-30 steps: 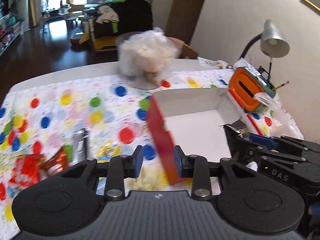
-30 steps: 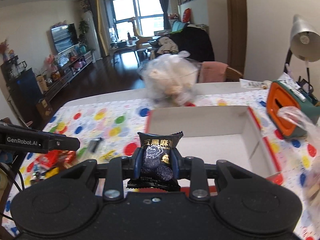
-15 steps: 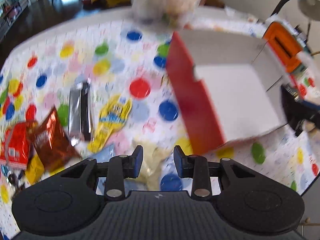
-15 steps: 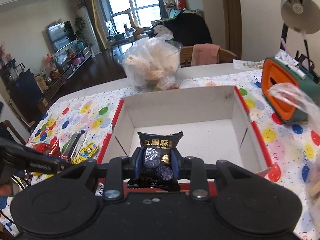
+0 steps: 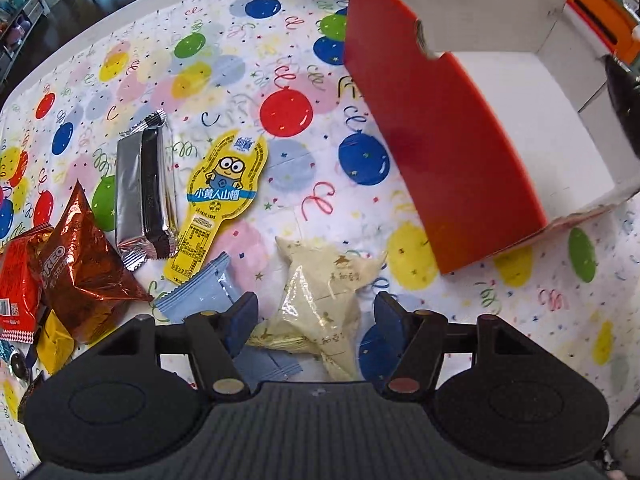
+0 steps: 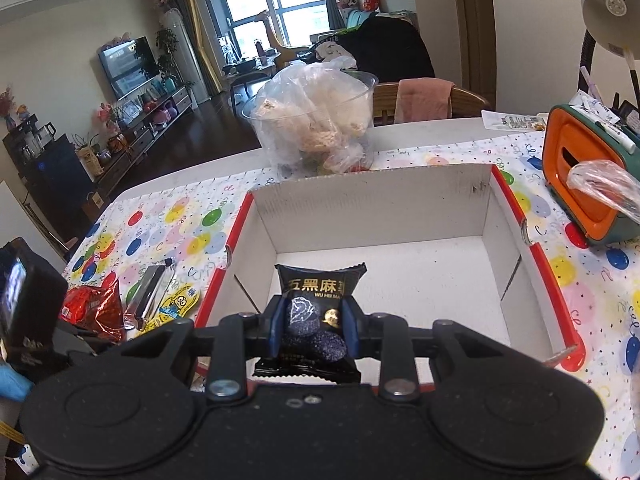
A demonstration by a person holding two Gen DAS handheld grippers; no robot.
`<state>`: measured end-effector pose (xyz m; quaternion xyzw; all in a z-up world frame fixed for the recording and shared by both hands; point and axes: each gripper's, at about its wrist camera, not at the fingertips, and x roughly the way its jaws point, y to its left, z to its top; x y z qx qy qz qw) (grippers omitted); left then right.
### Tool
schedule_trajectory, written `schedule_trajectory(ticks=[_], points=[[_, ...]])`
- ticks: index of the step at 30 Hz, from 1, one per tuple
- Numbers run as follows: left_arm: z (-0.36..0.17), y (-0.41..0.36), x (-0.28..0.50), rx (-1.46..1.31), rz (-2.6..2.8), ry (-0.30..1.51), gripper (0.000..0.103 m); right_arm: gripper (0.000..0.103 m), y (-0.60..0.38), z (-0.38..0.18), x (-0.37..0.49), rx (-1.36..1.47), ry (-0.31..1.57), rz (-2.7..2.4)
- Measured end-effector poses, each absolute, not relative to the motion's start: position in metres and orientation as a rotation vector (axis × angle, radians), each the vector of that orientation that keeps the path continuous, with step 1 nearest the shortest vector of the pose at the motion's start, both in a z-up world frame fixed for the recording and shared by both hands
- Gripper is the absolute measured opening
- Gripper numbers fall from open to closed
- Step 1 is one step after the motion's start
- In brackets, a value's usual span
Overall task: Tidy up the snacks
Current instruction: 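Carry both held packets over the open red box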
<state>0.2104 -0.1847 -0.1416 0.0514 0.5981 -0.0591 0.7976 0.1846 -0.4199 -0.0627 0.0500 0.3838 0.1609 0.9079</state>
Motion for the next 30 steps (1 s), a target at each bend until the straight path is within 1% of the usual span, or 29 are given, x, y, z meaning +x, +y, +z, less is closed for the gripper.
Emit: schedule_trajectory(ticks=[4,5,6,8,16,23,30], points=[[-0.144,-0.181,0.212,0.094,-0.109,1.284,0.052,0.029,-0.421,-0.065,0.186,0.103,0.798,0.33],[-0.145,-0.181,0.212,0.089,-0.112,1.284,0.047,0.029,-0.421,-0.066,0.187,0.104,0.799,0.33],[-0.145,-0.182,0.212,0.086,-0.116,1.284,0.038,0.029,-0.421,-0.066,0.187,0.105,0.801,0.329],[-0.144,-0.183,0.212,0.077,-0.107,1.28,0.033,0.029,-0.422,-0.067,0.188,0.108,0.803,0.328],[-0.131,-0.166,0.21,-0.038,-0.077,1.275,0.031,0.029,-0.426,-0.069,0.193,0.117,0.806,0.33],[-0.072,-0.171,0.211,-0.129,-0.142,1.17,0.031,0.029,-0.442,-0.065,0.2,0.106,0.804,0.314],[-0.028,-0.215,0.228,-0.12,-0.246,1.071,0.031,0.029,-0.468,-0.061,0.213,0.08,0.813,0.274]])
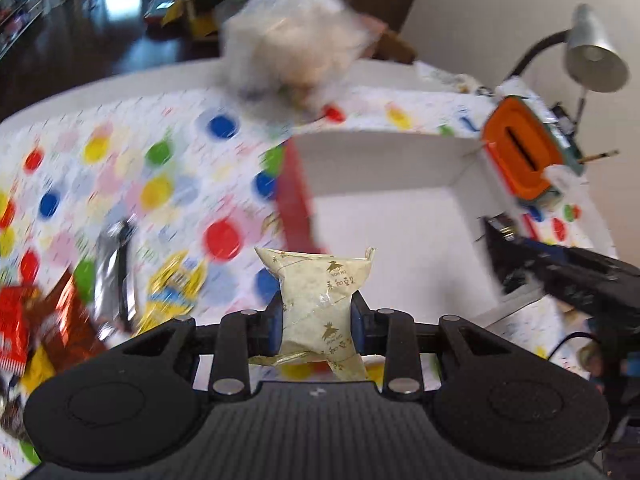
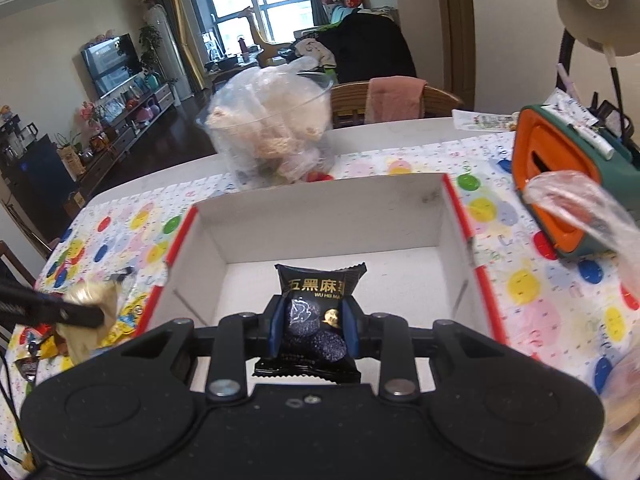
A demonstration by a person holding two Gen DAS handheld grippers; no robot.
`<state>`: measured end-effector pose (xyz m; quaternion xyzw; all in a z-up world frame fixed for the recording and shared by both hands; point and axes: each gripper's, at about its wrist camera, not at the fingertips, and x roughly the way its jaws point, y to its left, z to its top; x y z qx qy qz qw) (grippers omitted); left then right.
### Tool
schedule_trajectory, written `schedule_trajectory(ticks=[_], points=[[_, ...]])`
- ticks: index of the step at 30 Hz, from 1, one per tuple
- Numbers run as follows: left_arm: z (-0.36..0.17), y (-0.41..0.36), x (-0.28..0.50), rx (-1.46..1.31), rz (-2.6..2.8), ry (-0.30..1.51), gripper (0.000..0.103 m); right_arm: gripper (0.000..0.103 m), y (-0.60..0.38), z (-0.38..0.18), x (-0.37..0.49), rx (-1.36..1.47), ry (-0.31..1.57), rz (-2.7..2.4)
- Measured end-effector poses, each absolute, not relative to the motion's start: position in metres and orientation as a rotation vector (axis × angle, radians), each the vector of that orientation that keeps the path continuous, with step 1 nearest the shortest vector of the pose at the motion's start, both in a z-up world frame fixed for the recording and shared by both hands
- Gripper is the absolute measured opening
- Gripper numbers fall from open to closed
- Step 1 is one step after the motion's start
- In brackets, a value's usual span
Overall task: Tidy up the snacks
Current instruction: 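Carry both held packets over the open red box, then open both tools to drop the packets into the box, then withdraw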
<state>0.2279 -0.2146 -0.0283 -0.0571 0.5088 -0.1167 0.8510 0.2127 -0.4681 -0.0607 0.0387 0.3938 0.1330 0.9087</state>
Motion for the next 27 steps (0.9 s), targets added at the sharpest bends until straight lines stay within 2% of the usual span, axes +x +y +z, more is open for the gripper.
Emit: schedule_trajectory(ticks=[5,10,27], points=[[-0.026,-0.255,0.243,-0.037,-0.3,1.051,0.031,0.029,-0.479,-0.065,0.22,0.058,0.837,0.273],[-0.047,-0.287,0.264,0.047,-0.299,1.106,0.031,0.029,-0.481,-0.077,0.23,0.038,0.887,0.275],[-0.101,-0.329,0.294,0.209,-0.284,1.276,0.031,0.03,-0.465,-0.116,0.249,-0.023,1.053,0.309]])
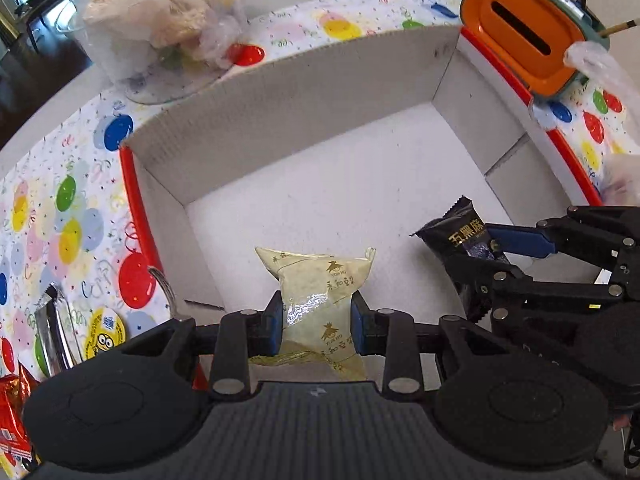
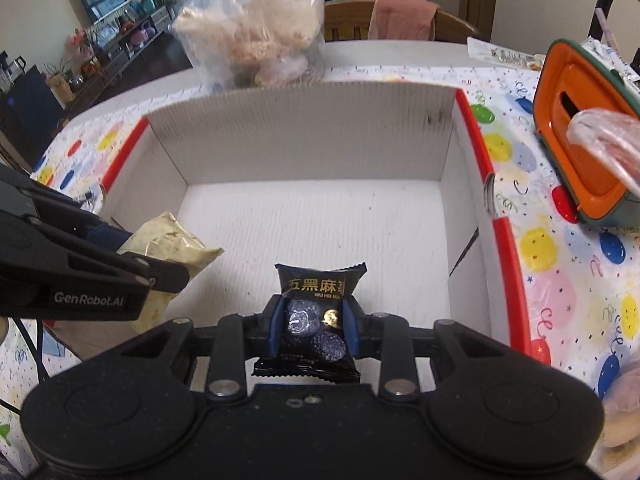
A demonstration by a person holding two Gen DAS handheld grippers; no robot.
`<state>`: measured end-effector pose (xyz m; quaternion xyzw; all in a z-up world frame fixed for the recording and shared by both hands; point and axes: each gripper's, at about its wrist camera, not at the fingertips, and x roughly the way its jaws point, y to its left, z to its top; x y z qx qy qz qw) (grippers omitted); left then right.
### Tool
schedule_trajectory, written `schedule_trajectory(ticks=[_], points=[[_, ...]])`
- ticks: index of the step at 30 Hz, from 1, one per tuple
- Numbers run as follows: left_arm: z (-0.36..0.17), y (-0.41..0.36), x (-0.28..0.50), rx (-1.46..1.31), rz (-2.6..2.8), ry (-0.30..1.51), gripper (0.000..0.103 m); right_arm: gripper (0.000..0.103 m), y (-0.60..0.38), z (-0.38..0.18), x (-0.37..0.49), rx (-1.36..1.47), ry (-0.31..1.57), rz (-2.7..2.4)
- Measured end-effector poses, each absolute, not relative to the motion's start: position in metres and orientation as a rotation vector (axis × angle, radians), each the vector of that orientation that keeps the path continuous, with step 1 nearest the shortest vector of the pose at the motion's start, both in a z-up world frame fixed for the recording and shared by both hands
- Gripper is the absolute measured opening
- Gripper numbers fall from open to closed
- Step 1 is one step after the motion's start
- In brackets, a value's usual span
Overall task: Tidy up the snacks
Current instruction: 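Open both tools to drop the packets into the box, then withdraw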
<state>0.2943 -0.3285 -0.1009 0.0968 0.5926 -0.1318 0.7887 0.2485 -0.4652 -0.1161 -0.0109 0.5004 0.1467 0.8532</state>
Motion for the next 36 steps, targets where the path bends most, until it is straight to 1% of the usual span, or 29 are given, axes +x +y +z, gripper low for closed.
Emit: schedule_trajectory(ticks=[5,7,9,11,16,18,26,28,29,34,36], points=[[-0.105,-0.326,0.295,0.193,-0.279,1.294,0.032,0.031,-0.466,-0.115,0.247,-0.025,1.054,0.322],[-0.104,-0.324,0.294,0.176,-0.28,1.29,0.035,0.033,-0.467,-0.112,0.246,-0.018,1.047,0.325],[-0.1,-0.322,0.292,0.157,-0.281,1.275,0.048,0.034,-0.468,-0.11,0.245,-0.007,1.041,0.329],[-0.096,-0.32,0.289,0.147,-0.279,1.256,0.052,0.037,-0.469,-0.106,0.243,0.002,1.03,0.328],[-0.081,-0.31,0.278,0.119,-0.275,1.204,0.052,0.043,-0.472,-0.09,0.232,0.026,0.982,0.33],[-0.074,-0.304,0.272,0.116,-0.277,1.178,0.052,0.048,-0.472,-0.082,0.226,0.035,0.957,0.328],[-0.042,-0.277,0.239,0.081,-0.295,1.074,0.052,0.056,-0.459,-0.051,0.2,0.074,0.874,0.319],[-0.032,-0.267,0.228,0.074,-0.302,1.041,0.052,0.061,-0.452,-0.042,0.192,0.078,0.852,0.321],[-0.028,-0.261,0.223,0.066,-0.303,1.028,0.052,0.064,-0.448,-0.038,0.188,0.077,0.837,0.319],[-0.012,-0.227,0.199,0.008,-0.291,0.977,0.057,0.069,-0.424,-0.022,0.17,0.088,0.786,0.345],[-0.006,-0.212,0.189,-0.003,-0.278,0.952,0.063,0.076,-0.412,-0.017,0.163,0.09,0.767,0.36]])
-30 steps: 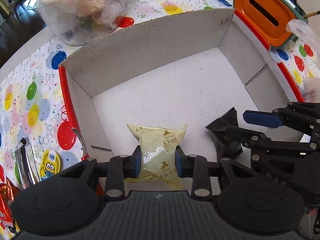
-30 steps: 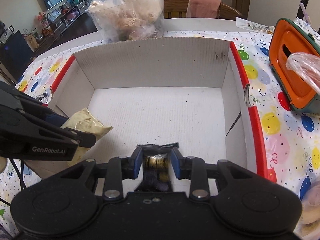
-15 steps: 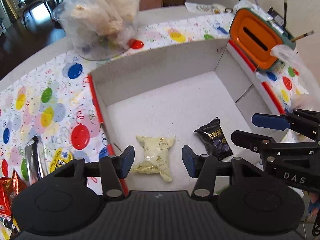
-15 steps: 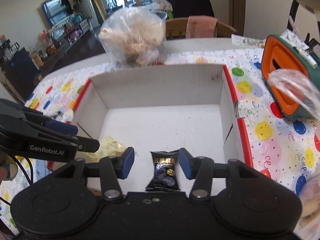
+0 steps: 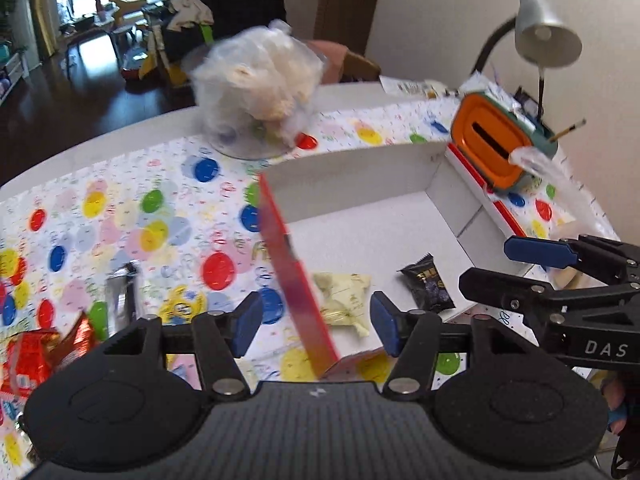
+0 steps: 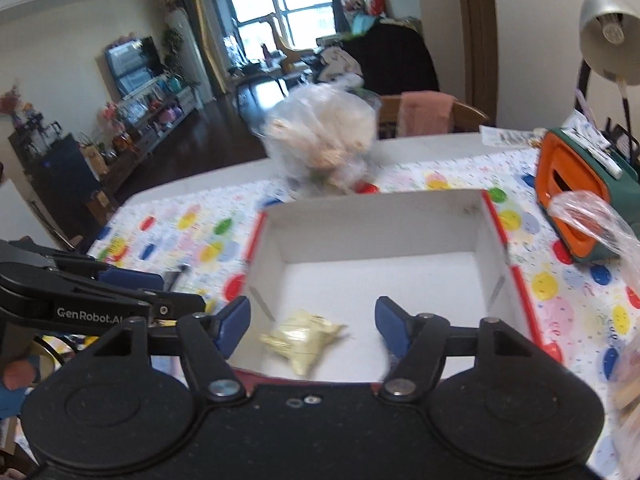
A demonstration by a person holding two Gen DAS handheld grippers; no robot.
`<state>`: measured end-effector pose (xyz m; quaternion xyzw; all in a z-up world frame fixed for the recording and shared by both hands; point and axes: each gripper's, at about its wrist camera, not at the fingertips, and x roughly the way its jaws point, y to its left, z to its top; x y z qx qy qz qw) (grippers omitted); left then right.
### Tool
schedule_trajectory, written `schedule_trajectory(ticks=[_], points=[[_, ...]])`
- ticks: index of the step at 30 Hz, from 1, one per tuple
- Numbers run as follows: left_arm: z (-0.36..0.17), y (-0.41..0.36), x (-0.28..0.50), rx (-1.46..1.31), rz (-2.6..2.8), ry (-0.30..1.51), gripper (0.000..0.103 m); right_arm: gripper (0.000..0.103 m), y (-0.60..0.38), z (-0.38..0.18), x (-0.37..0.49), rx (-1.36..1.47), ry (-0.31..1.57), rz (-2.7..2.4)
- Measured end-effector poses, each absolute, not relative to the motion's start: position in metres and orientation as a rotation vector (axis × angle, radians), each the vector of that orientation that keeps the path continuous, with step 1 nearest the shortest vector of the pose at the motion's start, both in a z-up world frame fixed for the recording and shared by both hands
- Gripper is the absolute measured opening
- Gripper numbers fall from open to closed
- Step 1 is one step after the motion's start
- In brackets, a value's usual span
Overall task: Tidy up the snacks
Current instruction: 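Open both tools to drop the packets into the box, then withdraw, then grasp the dark chocolate wrapper with left tool while right tool grasps light-blue packet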
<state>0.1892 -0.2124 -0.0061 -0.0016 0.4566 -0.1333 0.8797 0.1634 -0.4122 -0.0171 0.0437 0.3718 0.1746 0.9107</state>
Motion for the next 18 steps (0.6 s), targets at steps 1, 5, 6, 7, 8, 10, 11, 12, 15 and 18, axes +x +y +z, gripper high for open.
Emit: schedule_trajectory(ticks=[1,5,6,7,8,10,11,12,15,18], points=[[-0.003,-0.204,0.183,-0.007,-0.267,0.938,0.065,0.077,-0.406,-0.015,0.16,0.093,0.758,0.364],[0.005,-0.172,0.163,-0.014,-0.235,0.895,0.067,0.082,-0.379,-0.009,0.149,0.092,0.735,0.398],[0.006,-0.164,0.158,-0.013,-0.222,0.886,0.067,0.083,-0.372,-0.009,0.147,0.09,0.731,0.409],[0.007,-0.155,0.153,-0.01,-0.212,0.877,0.068,0.083,-0.365,-0.008,0.144,0.087,0.727,0.422],[0.008,-0.147,0.148,-0.008,-0.201,0.867,0.07,0.084,-0.358,-0.008,0.142,0.083,0.725,0.432],[0.009,-0.13,0.137,-0.004,-0.18,0.851,0.071,0.087,-0.342,-0.008,0.137,0.071,0.718,0.453],[0.009,-0.122,0.132,-0.005,-0.172,0.846,0.071,0.09,-0.335,-0.009,0.136,0.065,0.717,0.463],[0.009,-0.113,0.127,-0.008,-0.164,0.843,0.071,0.091,-0.327,-0.009,0.133,0.061,0.715,0.472],[0.008,-0.088,0.114,-0.022,-0.144,0.837,0.073,0.094,-0.306,-0.013,0.128,0.053,0.722,0.498],[0.007,-0.065,0.101,-0.026,-0.121,0.827,0.075,0.096,-0.288,-0.019,0.123,0.053,0.738,0.518]])
